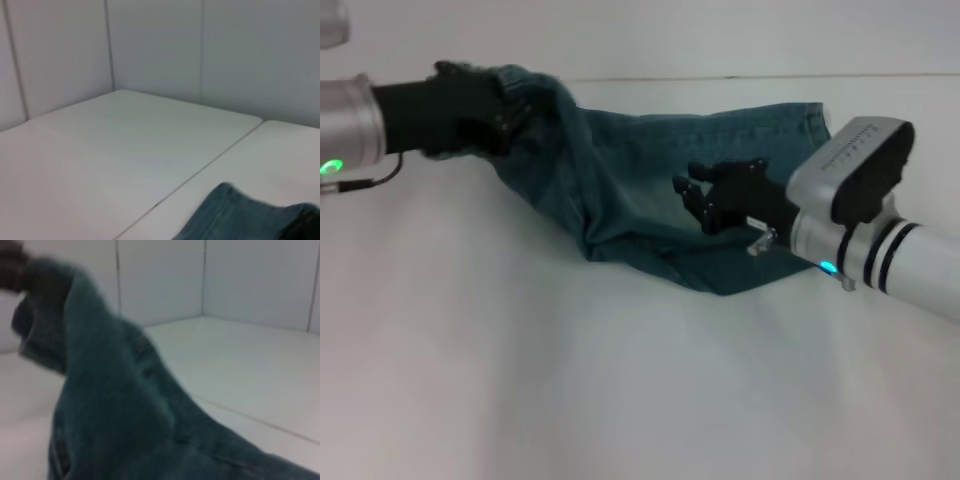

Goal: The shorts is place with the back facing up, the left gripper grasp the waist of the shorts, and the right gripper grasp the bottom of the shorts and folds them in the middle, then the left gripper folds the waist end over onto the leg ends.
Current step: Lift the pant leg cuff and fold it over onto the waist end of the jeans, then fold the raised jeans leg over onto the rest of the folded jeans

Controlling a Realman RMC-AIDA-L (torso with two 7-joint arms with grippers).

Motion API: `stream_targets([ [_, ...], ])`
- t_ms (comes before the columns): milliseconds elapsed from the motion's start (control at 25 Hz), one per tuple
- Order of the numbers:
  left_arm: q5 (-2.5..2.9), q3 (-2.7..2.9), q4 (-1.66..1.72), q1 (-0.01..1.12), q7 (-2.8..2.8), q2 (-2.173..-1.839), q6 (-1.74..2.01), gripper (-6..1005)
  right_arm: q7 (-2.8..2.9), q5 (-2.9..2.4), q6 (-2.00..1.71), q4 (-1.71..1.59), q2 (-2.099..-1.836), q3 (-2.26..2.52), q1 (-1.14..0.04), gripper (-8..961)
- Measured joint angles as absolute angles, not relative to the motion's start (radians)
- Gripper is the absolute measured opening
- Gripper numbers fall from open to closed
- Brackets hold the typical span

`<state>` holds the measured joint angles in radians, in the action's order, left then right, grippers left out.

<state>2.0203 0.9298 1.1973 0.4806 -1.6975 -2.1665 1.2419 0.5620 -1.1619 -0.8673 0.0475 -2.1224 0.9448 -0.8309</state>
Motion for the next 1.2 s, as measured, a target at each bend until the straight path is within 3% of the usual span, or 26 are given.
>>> stream_targets([
  [520,2.022,1.143,1.347,0.582,-1.903,-2.164,1.213,88,0.576,-1.261,-0.799,0.072,-2.121,0.954,-0.896,-1],
  [920,2.075,1.217,1.317,0.652,-1.936,-2.165,1.151,104,0.618,-1.357,-0.831,0.070,-2.117,0.933,-0.868,1],
  [1200,2.115,1.285,1.303,0.679,-1.930,-2.166,1.121,114,0.627,-1.353,-1.070,-0.129,-2.099,0.861,-0.610,3],
])
